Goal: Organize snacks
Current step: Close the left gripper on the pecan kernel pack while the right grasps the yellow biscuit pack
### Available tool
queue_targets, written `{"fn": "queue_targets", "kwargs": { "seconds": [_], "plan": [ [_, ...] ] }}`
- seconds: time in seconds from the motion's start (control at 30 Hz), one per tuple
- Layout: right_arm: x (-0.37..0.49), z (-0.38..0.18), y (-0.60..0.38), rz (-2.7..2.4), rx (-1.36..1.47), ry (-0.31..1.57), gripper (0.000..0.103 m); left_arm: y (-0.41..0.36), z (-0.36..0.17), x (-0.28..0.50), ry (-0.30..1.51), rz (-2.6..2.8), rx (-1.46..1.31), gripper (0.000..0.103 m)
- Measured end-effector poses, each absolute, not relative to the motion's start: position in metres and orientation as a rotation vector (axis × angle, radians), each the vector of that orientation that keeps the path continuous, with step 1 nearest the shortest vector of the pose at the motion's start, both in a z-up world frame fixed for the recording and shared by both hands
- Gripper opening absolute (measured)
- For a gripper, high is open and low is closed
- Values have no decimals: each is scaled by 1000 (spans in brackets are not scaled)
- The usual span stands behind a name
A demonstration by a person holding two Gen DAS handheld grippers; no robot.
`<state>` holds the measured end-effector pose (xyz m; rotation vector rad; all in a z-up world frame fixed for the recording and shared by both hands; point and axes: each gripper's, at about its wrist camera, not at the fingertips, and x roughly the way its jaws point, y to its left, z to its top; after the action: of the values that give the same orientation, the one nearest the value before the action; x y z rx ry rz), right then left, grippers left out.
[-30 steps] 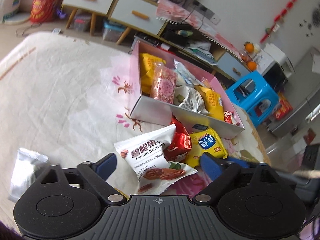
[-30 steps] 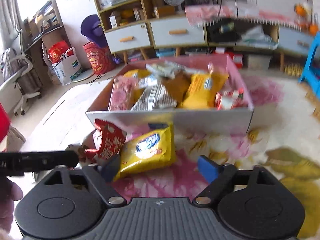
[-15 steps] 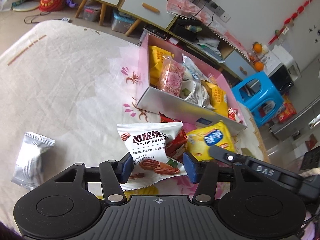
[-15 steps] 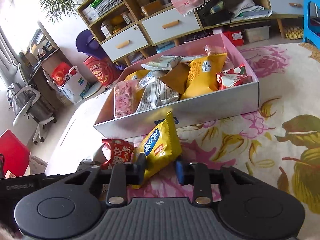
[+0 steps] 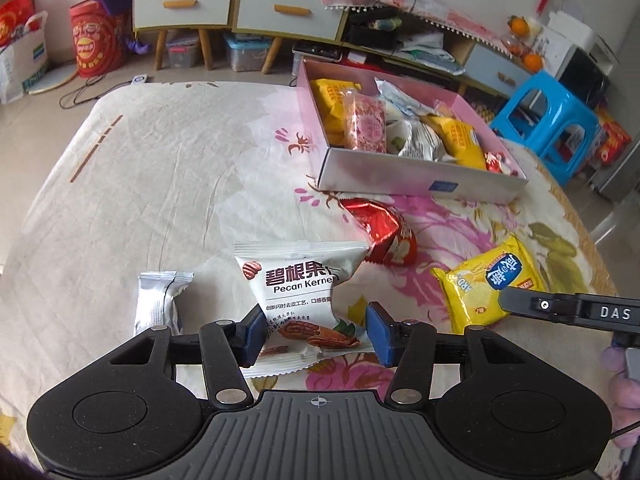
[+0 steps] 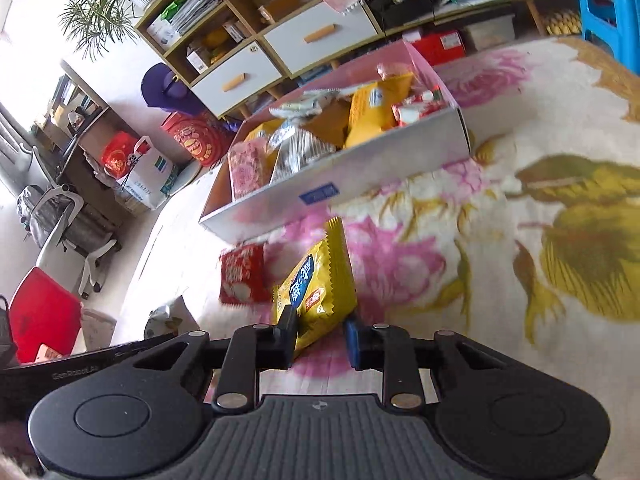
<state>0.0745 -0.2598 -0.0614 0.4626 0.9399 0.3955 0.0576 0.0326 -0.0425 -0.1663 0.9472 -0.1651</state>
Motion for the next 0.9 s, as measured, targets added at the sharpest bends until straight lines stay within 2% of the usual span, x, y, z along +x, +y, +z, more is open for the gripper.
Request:
{"fn": "queue_targets", "kwargs": {
  "seconds": [0.13,0.17,0.2,0.27,0.3,0.33,0.37,0.63,0.7,0.77,0.9],
  "plan": [
    [62,-59,-258,422,419,966,23,33,-43,54,942,-174,-161,52],
    [59,-58,-257,423,390,964,27,33,-43,53,940,-173,-165,53],
    [58,-57,-256,424,360,959,33,34,-44,52,940,-174,-169,53],
    [55,-55,-255,414,287,952,60,36,-46,51,943,-176,-183,58],
    [54,-54,-253,410,243,950,66,36,-47,50,947,-174,-193,60],
    [54,-54,-251,405,193,954,77,36,-48,50,949,-174,-201,63],
    [54,-54,-248,405,135,956,79,36,-50,49,950,-173,-205,66],
    [52,-65,-214,437,-352,826,80,34,-56,52,956,-147,-199,70],
    [57,-65,-209,467,-366,804,81,34,-56,52,949,-145,-199,71],
    [63,-64,-206,481,-348,804,81,35,-56,52,940,-144,-207,79],
    [76,-64,-199,474,-314,813,81,38,-56,54,938,-153,-245,83]
  ]
}}
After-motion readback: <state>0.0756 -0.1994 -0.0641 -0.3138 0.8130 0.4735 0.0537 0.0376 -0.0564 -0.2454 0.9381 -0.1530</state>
